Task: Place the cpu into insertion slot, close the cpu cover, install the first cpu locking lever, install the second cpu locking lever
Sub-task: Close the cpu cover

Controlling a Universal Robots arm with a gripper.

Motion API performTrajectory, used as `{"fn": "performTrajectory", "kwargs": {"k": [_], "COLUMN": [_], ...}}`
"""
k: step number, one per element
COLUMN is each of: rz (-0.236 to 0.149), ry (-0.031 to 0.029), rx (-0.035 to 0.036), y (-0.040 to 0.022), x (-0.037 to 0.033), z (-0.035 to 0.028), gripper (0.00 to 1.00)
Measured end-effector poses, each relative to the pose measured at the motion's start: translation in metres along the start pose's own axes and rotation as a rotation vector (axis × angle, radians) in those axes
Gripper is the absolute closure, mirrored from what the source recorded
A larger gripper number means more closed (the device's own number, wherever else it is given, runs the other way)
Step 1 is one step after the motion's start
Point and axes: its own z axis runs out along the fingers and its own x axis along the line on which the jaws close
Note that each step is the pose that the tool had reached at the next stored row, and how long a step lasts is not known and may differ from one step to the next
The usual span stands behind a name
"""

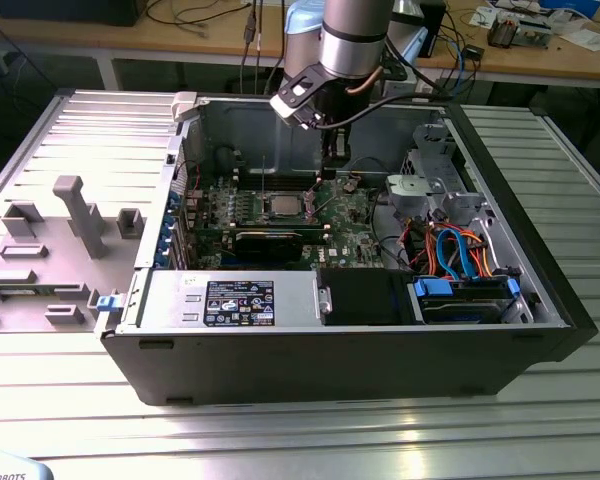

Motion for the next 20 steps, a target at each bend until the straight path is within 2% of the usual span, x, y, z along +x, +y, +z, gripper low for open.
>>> {"fn": "performTrajectory", "kwargs": {"k": [4,10,15,20], "rz": [0.000,0.000,0.000,0.000], "ry": [0.0002,-0.0016,-0.0096,-0.0219], "rx": [-0.0001,-0.0001,-0.0002,-0.0003], "y": [0.0018,0.0122,0.0212,0.0306], "x": [0.0000,0.0002,0.0015,0.0023], "z": [0.0013,0.0026,0.0025,0.0025], "gripper": [0.89,0.89,0.89,0.89]}}
